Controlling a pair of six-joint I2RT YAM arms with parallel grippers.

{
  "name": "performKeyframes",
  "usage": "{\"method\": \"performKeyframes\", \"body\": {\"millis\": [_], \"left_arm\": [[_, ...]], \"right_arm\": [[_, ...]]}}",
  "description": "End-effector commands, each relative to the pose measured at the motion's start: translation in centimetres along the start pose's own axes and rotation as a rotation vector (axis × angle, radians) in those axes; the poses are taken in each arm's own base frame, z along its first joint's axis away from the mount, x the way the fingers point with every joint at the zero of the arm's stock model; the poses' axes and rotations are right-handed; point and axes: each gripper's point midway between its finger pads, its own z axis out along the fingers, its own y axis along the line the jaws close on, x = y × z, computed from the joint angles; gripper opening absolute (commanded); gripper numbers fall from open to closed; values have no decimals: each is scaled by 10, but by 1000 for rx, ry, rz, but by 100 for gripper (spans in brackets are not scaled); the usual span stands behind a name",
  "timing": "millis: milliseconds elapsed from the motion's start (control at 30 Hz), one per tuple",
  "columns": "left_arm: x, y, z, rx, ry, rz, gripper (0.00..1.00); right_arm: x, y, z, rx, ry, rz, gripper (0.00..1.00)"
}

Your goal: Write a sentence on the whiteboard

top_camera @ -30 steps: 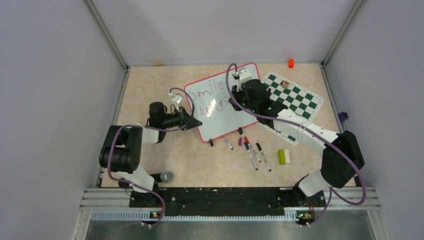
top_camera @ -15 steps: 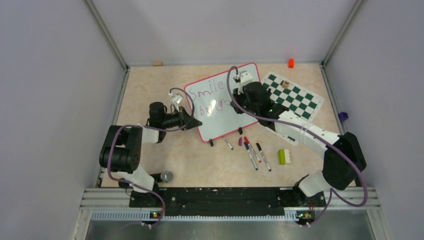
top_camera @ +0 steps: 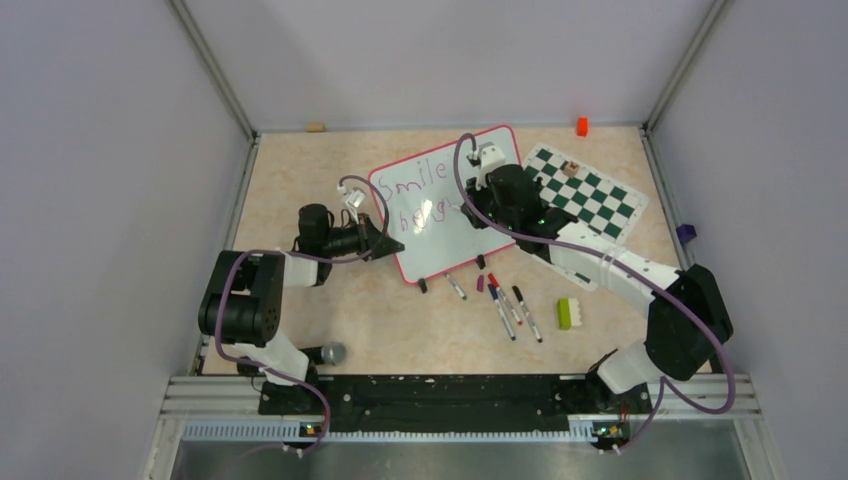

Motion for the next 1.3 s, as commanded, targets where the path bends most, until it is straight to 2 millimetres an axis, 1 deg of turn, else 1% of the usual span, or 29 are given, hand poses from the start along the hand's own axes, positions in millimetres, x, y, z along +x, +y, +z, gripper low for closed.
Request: {"method": "performKeyframes", "body": {"millis": [0,200,667,967,1267], "left_arm": [[32,22,0,-100,68,-136,0],[32,22,1,-96,70,-138,0],[33,22,1,-93,73,-141,0],[33,21,1,-93,73,-141,0],[32,22,1,-95,72,-140,0]], "right_arm": [[-13,-3,-1,10,-36,7,0],[-17,-6,-2,26,-46,1,0],[-28,-3,5,19,-56,1,0],[-31,-3,7,24,-57,-3,0],[-36,-11,10,55,-64,-2,0]]}}
